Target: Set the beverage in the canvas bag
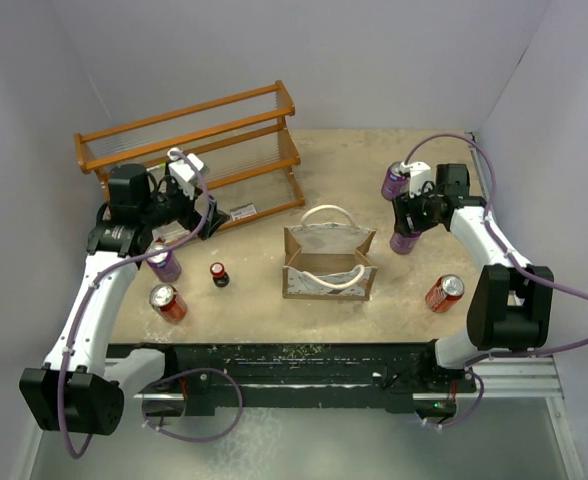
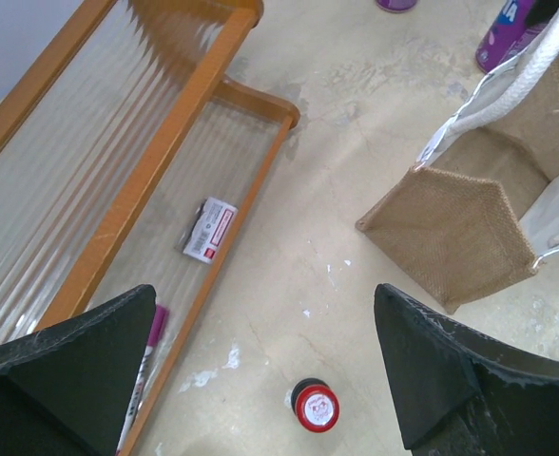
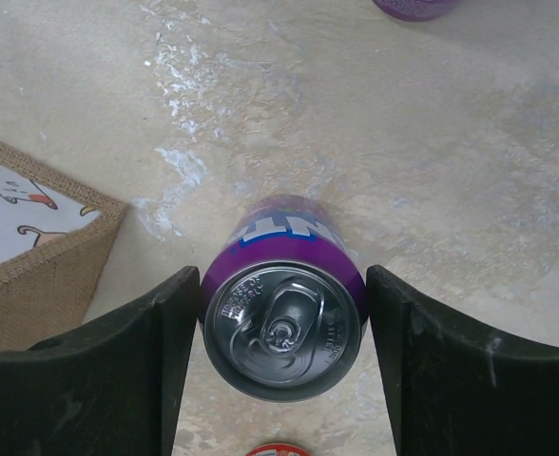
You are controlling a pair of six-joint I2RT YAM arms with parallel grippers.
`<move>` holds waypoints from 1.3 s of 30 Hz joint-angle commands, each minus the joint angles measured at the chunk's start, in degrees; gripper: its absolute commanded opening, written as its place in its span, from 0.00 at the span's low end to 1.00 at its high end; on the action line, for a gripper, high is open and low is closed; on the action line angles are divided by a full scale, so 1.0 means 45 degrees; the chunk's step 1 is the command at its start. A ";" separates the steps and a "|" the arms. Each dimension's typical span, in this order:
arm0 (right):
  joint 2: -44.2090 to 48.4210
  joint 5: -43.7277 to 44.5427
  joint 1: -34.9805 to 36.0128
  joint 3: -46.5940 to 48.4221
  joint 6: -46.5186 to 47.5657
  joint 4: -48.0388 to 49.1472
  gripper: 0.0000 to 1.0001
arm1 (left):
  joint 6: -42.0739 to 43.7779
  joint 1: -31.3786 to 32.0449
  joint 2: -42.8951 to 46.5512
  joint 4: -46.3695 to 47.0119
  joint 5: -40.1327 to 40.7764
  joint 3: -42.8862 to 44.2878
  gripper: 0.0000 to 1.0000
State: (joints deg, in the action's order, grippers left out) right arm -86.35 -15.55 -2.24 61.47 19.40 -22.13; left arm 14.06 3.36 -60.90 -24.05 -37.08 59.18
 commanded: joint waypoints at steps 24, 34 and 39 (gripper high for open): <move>0.0152 0.0155 0.0029 -0.0047 -0.0031 -0.0260 0.77 | -0.0648 0.2781 -0.1493 0.0758 0.0202 0.1024 0.99; 0.0739 0.0179 0.0029 -0.0013 0.0053 -0.0209 0.43 | -0.1425 0.3997 -0.2219 0.1385 0.0848 0.0872 0.99; 0.1874 -0.0494 0.0029 0.0695 0.0342 -0.0712 0.07 | -0.3101 0.4617 -0.2766 0.1229 0.1025 0.0951 0.99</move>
State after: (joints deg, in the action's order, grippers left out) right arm -84.77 -14.59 -2.24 61.36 19.59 -25.02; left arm 7.42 22.39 -72.12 -20.32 -33.34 62.15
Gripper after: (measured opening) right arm 0.685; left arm 0.992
